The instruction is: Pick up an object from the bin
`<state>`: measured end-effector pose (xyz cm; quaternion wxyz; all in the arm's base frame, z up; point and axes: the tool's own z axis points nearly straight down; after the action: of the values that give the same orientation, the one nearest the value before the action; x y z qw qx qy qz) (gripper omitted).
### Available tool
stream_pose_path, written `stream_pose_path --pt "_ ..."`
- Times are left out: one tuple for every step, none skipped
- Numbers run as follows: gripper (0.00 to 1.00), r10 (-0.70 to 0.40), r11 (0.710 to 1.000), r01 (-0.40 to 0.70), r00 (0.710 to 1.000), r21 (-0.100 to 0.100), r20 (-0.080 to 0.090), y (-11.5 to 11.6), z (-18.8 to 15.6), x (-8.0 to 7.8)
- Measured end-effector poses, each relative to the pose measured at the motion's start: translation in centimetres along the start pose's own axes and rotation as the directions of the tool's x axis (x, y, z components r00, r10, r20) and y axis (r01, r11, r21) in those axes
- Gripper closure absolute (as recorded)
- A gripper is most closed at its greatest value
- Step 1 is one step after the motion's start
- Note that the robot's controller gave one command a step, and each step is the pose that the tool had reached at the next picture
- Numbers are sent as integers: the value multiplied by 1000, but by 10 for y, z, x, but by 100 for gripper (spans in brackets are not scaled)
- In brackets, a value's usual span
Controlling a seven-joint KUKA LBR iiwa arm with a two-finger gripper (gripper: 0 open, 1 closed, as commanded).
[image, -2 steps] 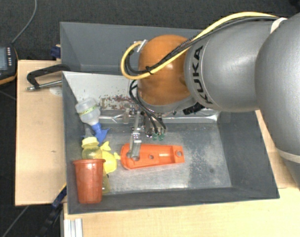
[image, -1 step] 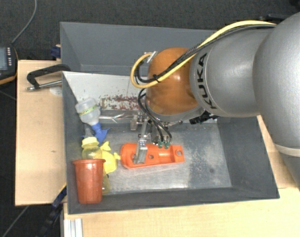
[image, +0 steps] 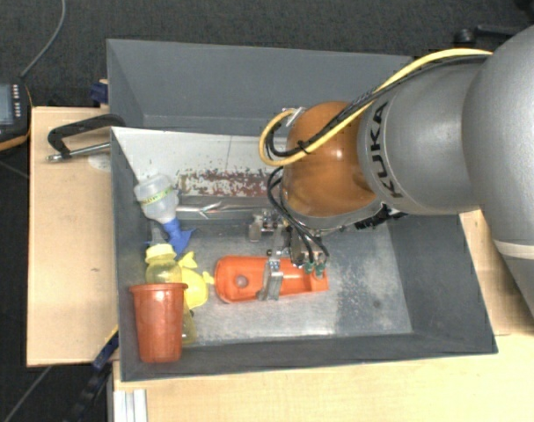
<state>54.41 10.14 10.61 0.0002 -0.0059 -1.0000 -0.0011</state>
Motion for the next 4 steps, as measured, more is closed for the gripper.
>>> stream_pose_path --pt "100 126 992 -126 992 -5 9 -29 20 -39" --pt "0 127 992 -127 992 -5 9 -29 19 -39" --pt "0 127 992 -127 992 -5 9 -29 20 -39" --pt "0 61 998 -61 998 -7 12 -57 24 -2"
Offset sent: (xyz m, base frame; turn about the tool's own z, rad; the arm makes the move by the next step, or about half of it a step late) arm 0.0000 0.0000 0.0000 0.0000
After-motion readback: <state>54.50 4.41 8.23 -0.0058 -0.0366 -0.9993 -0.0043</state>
